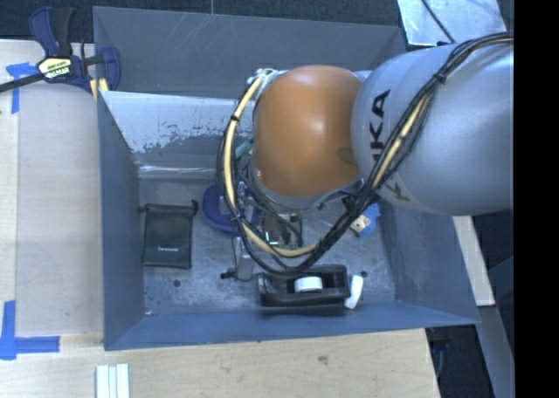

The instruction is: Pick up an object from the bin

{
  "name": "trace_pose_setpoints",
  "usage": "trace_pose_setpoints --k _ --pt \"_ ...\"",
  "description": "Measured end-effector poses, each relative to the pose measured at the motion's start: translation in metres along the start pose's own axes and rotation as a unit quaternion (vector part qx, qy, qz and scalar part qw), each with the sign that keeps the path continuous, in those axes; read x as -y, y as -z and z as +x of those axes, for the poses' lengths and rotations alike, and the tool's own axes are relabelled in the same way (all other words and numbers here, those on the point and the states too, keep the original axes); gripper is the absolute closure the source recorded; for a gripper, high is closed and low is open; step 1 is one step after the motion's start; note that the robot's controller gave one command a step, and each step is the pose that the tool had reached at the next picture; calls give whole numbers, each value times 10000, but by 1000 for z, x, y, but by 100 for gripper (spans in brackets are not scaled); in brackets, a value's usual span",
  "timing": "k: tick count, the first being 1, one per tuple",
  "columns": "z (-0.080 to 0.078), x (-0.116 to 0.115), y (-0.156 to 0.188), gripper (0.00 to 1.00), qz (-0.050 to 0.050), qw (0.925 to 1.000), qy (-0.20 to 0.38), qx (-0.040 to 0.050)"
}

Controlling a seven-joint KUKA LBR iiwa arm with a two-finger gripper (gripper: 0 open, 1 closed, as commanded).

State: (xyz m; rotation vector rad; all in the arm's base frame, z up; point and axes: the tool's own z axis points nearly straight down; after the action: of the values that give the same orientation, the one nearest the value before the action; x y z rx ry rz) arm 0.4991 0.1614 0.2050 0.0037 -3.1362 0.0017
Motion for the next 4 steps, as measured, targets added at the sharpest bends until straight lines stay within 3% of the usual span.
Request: trace_pose_setpoints --k 1,2,3,4 --pt "-52 -74 -136 0 -11 9984 566 29" --pt "-54 -73 -131 100 -14 9985 544 52" --pt "8 -63 -14 100 -20 9993 363 66" --pt "7 -63 -19 0 -9 9994 352 37"
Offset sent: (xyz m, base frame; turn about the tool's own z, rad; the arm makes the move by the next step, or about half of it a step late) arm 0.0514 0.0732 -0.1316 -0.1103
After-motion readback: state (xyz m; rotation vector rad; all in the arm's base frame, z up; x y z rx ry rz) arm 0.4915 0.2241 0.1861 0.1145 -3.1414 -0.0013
